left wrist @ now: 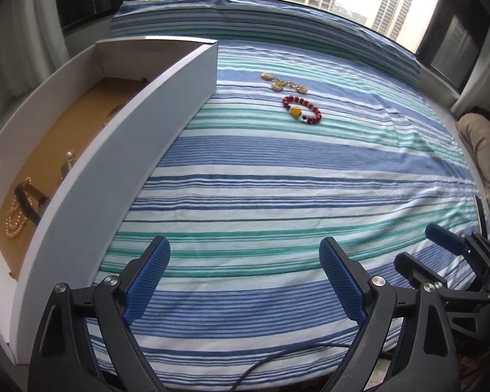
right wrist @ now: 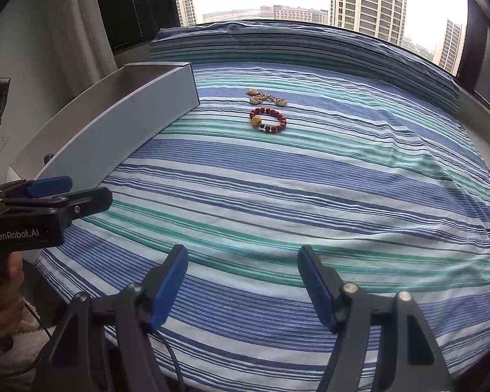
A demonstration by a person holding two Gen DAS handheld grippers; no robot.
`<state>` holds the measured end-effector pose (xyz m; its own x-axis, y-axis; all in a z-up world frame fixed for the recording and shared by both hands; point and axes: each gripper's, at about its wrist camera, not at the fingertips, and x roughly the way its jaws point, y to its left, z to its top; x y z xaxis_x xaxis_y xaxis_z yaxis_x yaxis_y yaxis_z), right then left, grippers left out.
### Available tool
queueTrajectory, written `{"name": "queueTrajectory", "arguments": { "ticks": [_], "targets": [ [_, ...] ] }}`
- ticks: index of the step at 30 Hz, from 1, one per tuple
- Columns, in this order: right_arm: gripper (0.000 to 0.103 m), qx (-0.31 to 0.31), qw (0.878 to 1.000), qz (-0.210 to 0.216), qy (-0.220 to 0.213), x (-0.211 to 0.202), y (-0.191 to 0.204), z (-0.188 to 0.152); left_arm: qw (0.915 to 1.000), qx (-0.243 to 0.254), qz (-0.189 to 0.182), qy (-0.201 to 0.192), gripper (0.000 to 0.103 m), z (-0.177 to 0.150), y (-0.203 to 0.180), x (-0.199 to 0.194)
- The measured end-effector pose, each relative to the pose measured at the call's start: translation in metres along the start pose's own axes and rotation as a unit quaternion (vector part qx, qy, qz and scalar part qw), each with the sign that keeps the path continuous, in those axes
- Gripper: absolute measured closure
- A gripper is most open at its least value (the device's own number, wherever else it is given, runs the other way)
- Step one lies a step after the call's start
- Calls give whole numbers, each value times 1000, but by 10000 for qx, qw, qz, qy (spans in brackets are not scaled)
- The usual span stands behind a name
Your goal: Organize jewelry
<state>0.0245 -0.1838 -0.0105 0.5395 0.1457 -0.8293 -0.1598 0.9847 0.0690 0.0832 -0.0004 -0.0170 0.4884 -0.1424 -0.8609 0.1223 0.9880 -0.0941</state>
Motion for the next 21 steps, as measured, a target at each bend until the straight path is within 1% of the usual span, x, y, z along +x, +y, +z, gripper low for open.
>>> {"name": "queueTrajectory", "arguments": {
  "ticks": [15, 21],
  "targets": [
    [32, 83, 10000, 13, 40, 1, -3, -1, 9999, -18, 20, 118, 10, 1, 0, 9],
    [32, 109, 9999, 0, -24, -1, -5, -1, 9998, -80, -67, 194, 10, 9, 1, 19]
  ]
}}
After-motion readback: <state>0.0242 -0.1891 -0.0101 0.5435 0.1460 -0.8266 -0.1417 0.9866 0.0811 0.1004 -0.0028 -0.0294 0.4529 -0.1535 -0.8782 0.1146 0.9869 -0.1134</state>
